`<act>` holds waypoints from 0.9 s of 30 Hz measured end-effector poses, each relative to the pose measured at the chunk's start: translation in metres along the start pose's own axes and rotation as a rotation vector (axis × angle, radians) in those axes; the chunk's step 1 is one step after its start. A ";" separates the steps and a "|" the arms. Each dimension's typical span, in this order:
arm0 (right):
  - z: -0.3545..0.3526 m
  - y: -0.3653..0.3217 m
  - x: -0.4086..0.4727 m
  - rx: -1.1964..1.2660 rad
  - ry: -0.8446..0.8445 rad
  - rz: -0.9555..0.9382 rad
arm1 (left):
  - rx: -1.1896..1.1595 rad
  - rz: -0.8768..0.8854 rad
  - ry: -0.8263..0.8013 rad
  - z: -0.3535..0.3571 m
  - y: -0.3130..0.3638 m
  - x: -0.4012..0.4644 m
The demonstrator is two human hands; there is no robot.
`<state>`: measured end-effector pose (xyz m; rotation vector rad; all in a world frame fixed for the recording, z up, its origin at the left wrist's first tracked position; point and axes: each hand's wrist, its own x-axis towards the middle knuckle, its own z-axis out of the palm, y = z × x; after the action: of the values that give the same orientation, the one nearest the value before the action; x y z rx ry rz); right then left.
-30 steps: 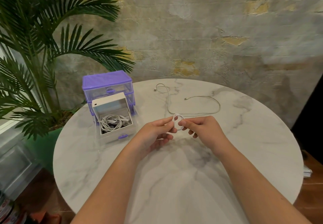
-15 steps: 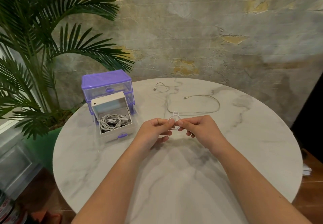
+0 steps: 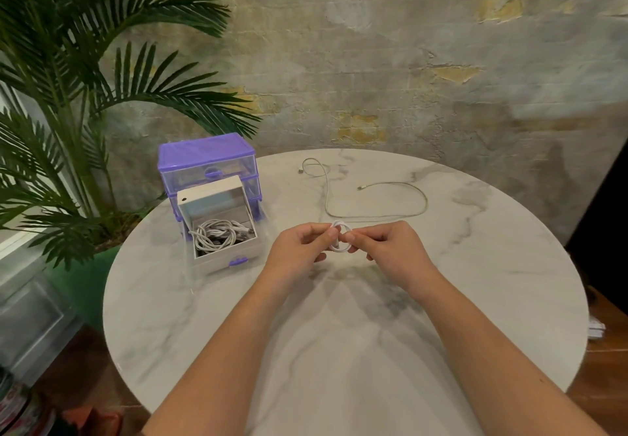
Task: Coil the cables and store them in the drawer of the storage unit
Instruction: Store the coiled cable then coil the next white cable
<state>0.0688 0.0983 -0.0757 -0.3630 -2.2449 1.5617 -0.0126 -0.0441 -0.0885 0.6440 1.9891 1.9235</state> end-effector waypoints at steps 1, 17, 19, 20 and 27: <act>0.000 0.000 0.000 0.000 0.005 -0.007 | 0.022 0.014 0.002 0.000 0.000 0.000; -0.001 0.003 0.002 -0.074 0.138 -0.064 | -0.168 -0.103 -0.149 -0.006 0.006 -0.003; -0.001 0.002 0.001 -0.021 0.096 -0.070 | -0.171 -0.091 -0.103 -0.007 0.004 -0.002; 0.000 0.002 0.001 0.012 0.065 -0.074 | -0.188 -0.087 -0.077 -0.007 0.004 -0.002; 0.000 0.007 0.003 -0.095 0.014 -0.102 | -0.472 -0.086 0.088 -0.013 0.007 0.004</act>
<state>0.0666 0.1022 -0.0819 -0.2790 -2.2945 1.4012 -0.0218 -0.0536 -0.0800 0.3464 1.4888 2.2824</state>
